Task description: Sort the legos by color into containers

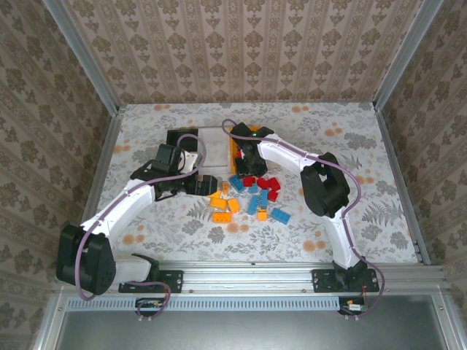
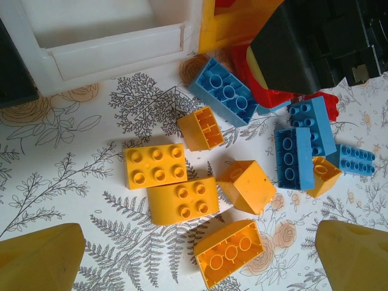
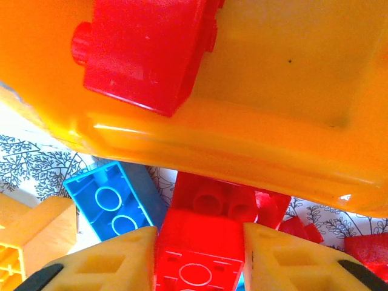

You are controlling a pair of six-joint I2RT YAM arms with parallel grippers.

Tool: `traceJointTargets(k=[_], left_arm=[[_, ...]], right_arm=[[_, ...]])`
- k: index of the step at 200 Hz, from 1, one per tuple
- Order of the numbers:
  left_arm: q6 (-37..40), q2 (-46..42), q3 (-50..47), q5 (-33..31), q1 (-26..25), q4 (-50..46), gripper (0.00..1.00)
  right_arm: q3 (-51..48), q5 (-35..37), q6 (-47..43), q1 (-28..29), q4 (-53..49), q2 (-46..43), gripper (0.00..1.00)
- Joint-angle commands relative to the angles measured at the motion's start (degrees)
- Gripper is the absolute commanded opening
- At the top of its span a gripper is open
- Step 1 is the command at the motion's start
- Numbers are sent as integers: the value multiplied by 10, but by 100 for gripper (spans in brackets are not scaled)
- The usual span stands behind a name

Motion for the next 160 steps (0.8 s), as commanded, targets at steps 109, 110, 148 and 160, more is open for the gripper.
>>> traceJointTargets(k=[109, 110, 148, 160], left_arm=[[7, 2, 5, 0, 0, -11, 100], [7, 2, 4, 0, 0, -11, 100], [7, 6, 4, -3, 0, -11, 100], [8, 9, 6, -4, -1, -14, 100]], right_arm=[[119, 55, -33, -14, -50, -31, 37], [121, 55, -34, -15, -50, -30, 37], [206, 61, -50, -40, -50, 34, 49], [238, 61, -51, -43, -61, 51, 52]])
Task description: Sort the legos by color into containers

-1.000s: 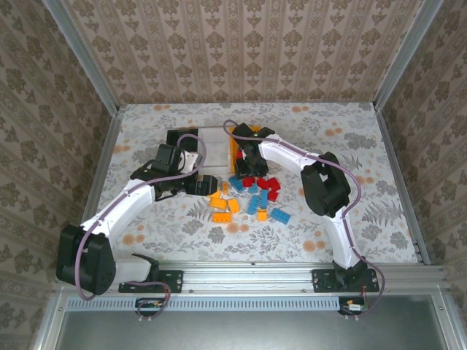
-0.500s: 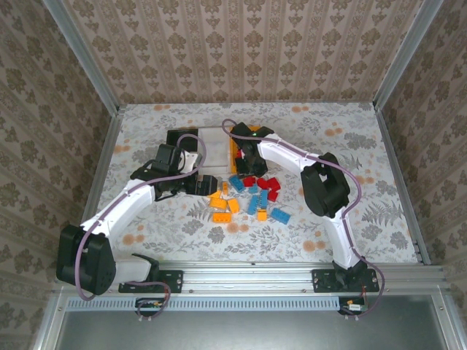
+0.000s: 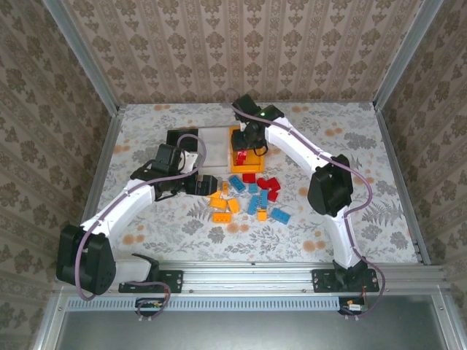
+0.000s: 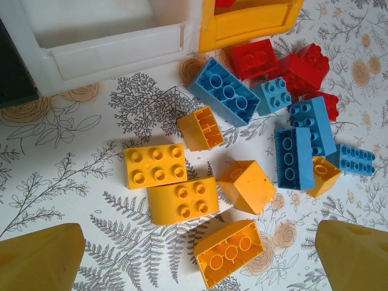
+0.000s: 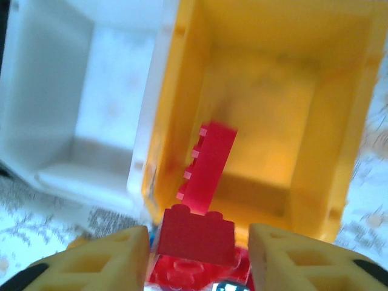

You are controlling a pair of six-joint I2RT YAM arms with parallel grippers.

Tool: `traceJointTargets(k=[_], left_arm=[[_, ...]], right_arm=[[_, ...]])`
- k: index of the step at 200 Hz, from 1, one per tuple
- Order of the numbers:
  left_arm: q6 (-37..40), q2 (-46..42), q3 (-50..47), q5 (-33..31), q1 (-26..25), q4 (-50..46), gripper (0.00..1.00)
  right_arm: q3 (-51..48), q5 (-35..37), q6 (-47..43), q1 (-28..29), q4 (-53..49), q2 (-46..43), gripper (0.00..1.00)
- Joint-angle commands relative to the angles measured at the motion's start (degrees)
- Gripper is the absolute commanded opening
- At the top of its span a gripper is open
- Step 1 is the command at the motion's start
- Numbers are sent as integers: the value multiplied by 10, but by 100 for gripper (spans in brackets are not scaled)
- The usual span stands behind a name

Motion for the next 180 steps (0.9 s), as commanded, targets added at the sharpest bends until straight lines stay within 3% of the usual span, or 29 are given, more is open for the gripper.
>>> traceJointTargets(k=[1, 42, 89, 122, 156, 180], left_arm=[[8, 9, 6, -4, 0, -14, 100], [9, 11, 7, -5, -1, -16, 100], [8, 7, 4, -3, -3, -11, 100], [5, 8, 3, 0, -10, -9, 100], [1, 5, -1, -3, -22, -10, 100], [-4, -4, -7, -5, -25, -8, 100]], right_arm=[[53, 22, -16, -11, -36, 47, 52], [28, 27, -17, -9, -30, 4, 56], [-262, 2, 4, 1, 51, -176, 58], [-424, -16, 6, 12, 49, -270, 58], [-554, -28, -38, 22, 64, -341, 60], [-613, -35, -75, 24, 82, -371, 68]])
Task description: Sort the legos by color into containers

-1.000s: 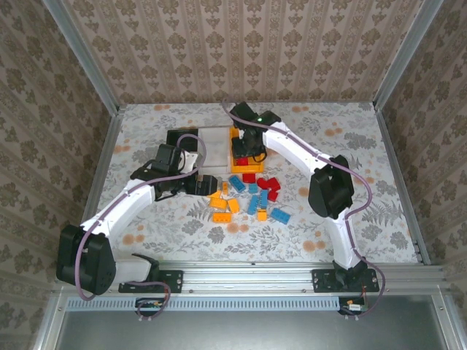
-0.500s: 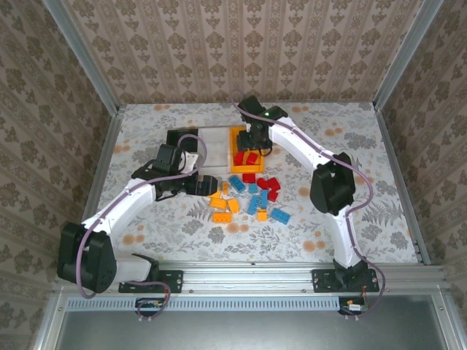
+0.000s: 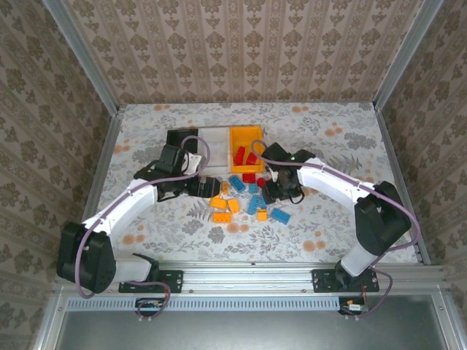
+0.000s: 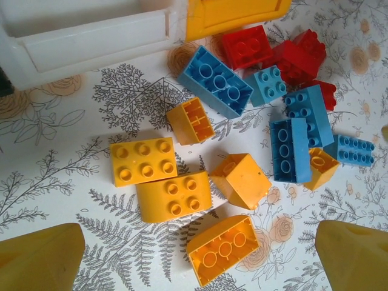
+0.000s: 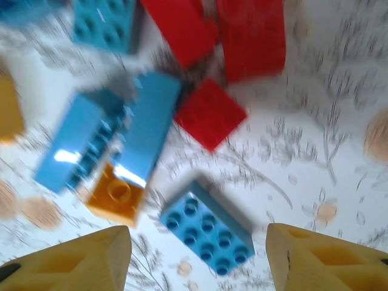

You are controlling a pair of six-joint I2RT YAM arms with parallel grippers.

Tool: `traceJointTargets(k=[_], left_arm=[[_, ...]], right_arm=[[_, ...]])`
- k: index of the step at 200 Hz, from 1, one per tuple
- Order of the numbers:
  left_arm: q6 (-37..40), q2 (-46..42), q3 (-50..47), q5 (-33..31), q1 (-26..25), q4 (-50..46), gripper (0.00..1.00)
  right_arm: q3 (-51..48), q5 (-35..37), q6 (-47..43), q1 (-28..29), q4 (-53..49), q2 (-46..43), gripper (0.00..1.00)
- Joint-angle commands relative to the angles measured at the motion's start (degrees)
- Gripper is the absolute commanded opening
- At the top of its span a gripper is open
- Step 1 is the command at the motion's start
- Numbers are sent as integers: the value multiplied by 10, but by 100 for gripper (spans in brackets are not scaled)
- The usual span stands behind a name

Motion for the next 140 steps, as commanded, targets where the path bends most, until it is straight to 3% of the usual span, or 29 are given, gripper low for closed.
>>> traceJointTargets(k=[1, 38, 140], left_arm=[[-5, -12, -8, -3, -5, -8, 100], [-11, -33, -18, -7, -5, -9, 100], [0, -41, -17, -19, -5, -21, 100]], right_arm=[[-45, -16, -48, 4, 28, -35, 68], [-65, -19, -85, 10, 30, -15, 74], [-54, 8, -75, 33, 12, 77, 73]])
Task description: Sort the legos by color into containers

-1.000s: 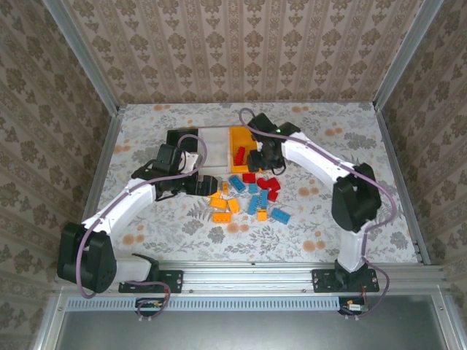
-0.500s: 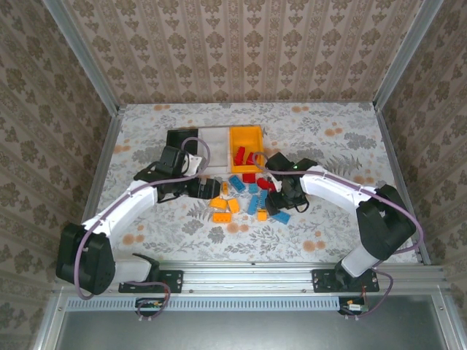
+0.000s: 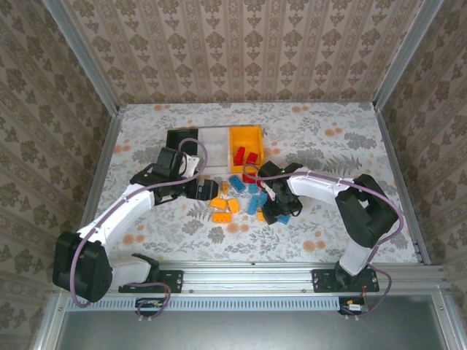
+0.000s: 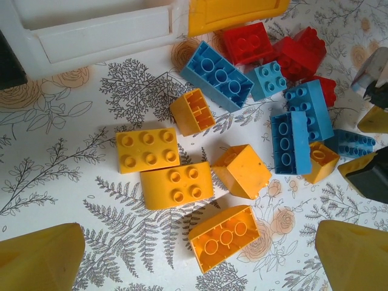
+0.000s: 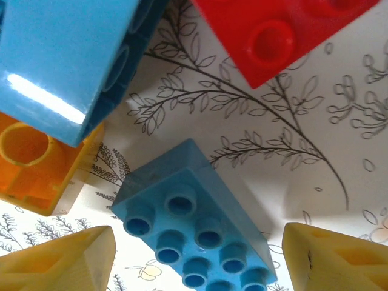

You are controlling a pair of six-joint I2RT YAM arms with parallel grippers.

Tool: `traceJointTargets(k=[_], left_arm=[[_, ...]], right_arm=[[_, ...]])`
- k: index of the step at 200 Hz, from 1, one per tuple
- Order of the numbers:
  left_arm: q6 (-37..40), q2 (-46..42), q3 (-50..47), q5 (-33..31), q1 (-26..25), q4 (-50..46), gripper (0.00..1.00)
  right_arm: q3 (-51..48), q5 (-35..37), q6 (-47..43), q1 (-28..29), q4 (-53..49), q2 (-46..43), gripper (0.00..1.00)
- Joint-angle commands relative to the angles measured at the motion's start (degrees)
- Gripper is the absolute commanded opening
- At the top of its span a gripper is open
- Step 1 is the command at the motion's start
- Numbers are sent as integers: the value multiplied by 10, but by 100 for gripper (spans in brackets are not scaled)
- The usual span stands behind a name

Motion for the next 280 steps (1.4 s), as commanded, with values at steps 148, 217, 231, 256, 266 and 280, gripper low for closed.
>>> traceJointTargets(k=[148, 217, 231, 256, 266, 280], left_arm=[[5, -6, -1, -4, -2, -10, 100], [3, -44, -2, -49, 3, -17, 100], [3, -64, -6, -74, 6, -19, 100], [1, -99, -13, -116, 14, -21, 100], [0, -114, -16, -130, 17, -22, 100], [-1, -131, -19, -148, 25, -21, 100]], right_arm=[[5, 10, 34, -9, -20, -62, 34], [164, -102, 75, -21, -29, -64, 34], [215, -129, 94, -21, -16, -32, 34], [317, -172, 132, -21, 5, 48, 33], [356, -185, 145, -20, 14, 81, 33], [403, -197, 160, -20, 25, 123, 33]])
